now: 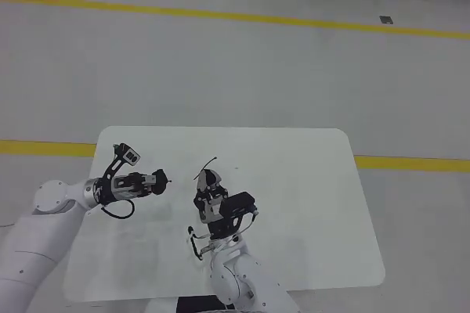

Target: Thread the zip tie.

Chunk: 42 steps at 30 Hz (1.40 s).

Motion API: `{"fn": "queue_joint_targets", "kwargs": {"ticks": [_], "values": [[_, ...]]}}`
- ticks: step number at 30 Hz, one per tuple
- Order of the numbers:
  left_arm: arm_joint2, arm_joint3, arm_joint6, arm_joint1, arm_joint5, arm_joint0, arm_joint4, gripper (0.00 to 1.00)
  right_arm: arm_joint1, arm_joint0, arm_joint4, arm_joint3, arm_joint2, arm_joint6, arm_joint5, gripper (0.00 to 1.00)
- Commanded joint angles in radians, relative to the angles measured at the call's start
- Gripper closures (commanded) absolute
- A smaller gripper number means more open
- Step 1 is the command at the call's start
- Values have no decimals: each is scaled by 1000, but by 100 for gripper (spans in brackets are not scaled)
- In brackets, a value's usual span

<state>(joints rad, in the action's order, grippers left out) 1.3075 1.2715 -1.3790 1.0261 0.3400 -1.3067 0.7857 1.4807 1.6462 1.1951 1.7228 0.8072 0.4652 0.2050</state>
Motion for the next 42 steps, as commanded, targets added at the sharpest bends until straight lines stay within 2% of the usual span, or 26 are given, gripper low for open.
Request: {"fn": "queue_joint_targets", "kwargs": {"ticks": [1, 3, 9, 12, 24, 32, 42], "values": [[0, 0, 0, 0, 0, 0, 0, 100, -4, -20, -11, -14, -23, 15, 33, 100], [0, 0, 0, 0, 0, 0, 0, 100, -10, -39, -11, -27, -46, 38, 68, 100], [0, 0, 0, 0, 0, 0, 0, 100, -32, -87, -41, -59, -112, 74, 127, 100], [0, 0, 0, 0, 0, 0, 0, 100, -43, -107, -73, -71, -140, 51, 129, 100], [0, 0, 0, 0, 0, 0, 0, 100, -43, -111, -73, -69, -134, 40, 129, 100], [0, 0, 0, 0, 0, 0, 0, 100, -28, -121, -67, -83, -138, 52, 135, 100], [0, 0, 0, 0, 0, 0, 0, 100, -16, -155, -63, -108, -172, 55, 135, 100]]}}
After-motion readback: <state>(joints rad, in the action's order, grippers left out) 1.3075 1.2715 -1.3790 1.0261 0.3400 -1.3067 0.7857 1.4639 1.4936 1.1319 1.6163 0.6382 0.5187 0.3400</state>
